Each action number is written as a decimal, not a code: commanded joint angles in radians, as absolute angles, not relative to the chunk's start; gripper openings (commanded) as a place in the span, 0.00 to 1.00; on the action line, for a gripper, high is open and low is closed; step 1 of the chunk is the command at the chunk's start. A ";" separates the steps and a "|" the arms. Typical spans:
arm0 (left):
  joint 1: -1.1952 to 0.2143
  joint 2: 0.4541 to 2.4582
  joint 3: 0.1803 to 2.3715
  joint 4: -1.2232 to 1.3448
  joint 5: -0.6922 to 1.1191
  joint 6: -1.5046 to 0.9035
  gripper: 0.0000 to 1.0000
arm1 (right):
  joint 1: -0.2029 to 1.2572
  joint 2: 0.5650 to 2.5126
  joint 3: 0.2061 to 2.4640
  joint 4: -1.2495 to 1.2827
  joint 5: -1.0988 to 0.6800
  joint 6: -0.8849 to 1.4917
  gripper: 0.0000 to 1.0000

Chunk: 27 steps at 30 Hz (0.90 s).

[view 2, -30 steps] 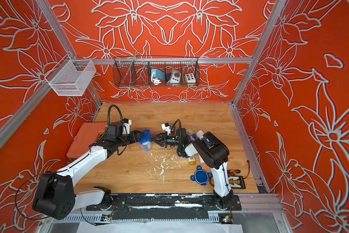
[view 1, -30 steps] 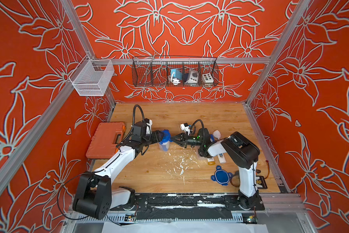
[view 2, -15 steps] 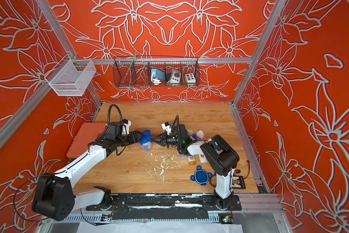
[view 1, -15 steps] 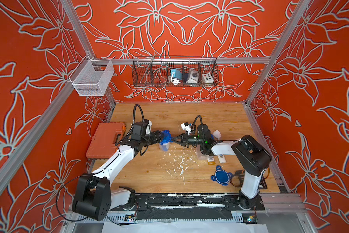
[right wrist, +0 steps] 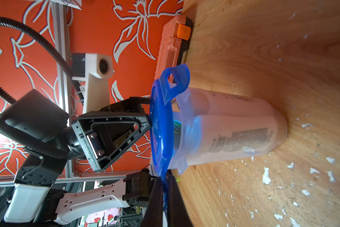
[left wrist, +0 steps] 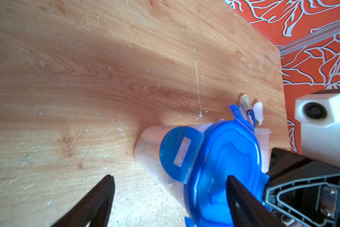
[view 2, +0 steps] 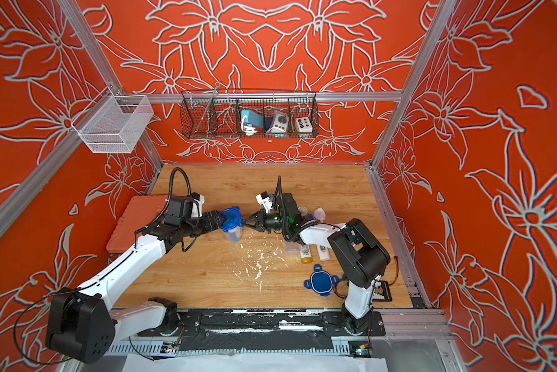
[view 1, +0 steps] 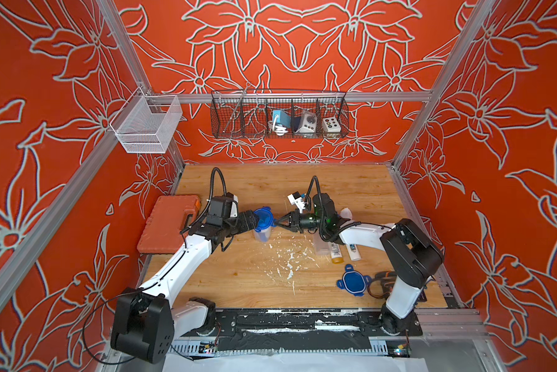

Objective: Take out toiletry kits
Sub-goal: Unfasten the latch on the container, then open the lid of the container.

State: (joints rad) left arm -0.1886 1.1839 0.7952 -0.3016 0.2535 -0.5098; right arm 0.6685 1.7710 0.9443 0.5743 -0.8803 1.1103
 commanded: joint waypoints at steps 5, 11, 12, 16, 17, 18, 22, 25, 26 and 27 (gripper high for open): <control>-0.181 1.159 0.785 -0.307 0.229 -0.517 0.83 | 0.684 1.723 1.032 0.377 -0.861 0.887 0.01; -0.180 1.128 0.796 -0.361 0.138 -0.521 0.88 | 0.703 1.706 1.038 0.358 -0.878 0.827 0.01; -0.179 1.125 0.798 -0.367 0.115 -0.523 0.89 | 0.708 1.704 1.042 0.340 -0.876 0.811 0.01; -0.173 1.115 0.800 -0.367 0.094 -0.538 0.90 | 0.712 1.701 1.062 0.289 -0.860 0.765 0.00; -0.173 1.114 0.802 -0.365 0.094 -0.540 0.90 | 0.711 1.702 1.068 0.275 -0.858 0.758 0.00; -0.172 1.113 0.804 -0.362 0.095 -0.541 0.90 | 0.710 1.705 1.072 0.269 -0.864 0.756 0.00; -0.171 1.127 0.817 -0.359 0.110 -0.538 0.90 | 0.710 1.704 1.075 0.263 -0.853 0.760 0.00; -0.170 1.135 0.820 -0.349 0.125 -0.539 0.89 | 0.710 1.706 1.080 0.285 -0.853 0.788 0.00; -0.170 1.136 0.819 -0.346 0.131 -0.540 0.89 | 0.710 1.708 1.083 0.293 -0.854 0.793 0.00; -0.170 1.139 0.820 -0.340 0.136 -0.539 0.89 | 0.710 1.709 1.086 0.296 -0.857 0.792 0.00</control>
